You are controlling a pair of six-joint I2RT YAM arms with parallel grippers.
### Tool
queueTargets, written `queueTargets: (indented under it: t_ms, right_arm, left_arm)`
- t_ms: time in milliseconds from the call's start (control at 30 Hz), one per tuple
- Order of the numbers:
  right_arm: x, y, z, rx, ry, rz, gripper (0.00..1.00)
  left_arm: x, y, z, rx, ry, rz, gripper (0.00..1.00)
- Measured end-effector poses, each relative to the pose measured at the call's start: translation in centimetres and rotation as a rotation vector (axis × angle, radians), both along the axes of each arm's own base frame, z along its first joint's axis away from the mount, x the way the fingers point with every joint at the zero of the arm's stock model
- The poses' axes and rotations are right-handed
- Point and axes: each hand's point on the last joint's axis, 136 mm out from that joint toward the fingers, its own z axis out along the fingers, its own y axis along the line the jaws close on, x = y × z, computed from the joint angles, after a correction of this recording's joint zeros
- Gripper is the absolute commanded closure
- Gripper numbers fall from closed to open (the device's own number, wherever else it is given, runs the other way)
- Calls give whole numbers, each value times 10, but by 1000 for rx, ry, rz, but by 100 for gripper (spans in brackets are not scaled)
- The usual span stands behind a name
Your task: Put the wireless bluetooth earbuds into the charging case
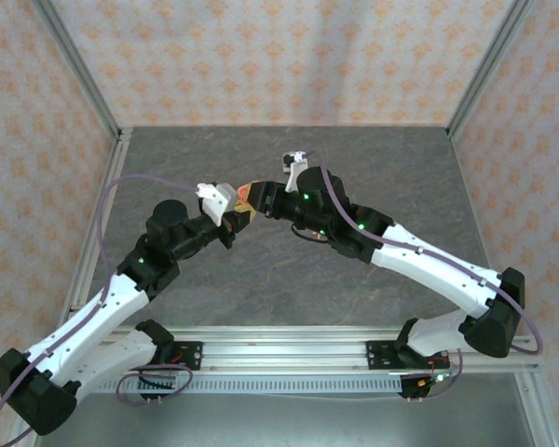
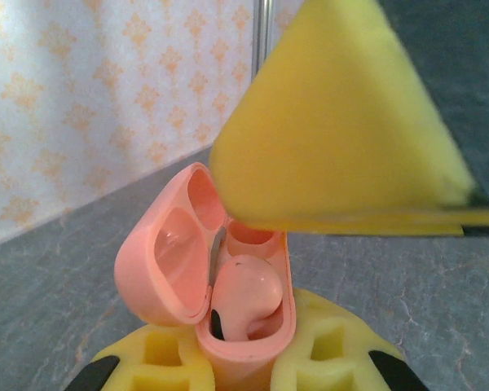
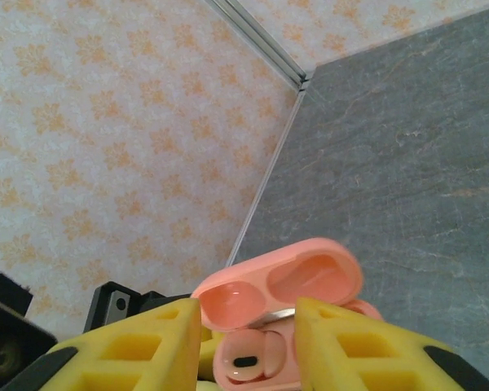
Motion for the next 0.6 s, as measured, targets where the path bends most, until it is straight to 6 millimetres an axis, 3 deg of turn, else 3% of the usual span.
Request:
queueTargets:
  t_ms: [300,600]
  right_arm:
    - [-19,-16,22,-7,13,36,63]
    - [-32,-17,14,-38,45,94,64]
  left_arm:
    - [-18,1,25,5,-163,-55,100]
    - [-22,0,25,35,-192,-79,100]
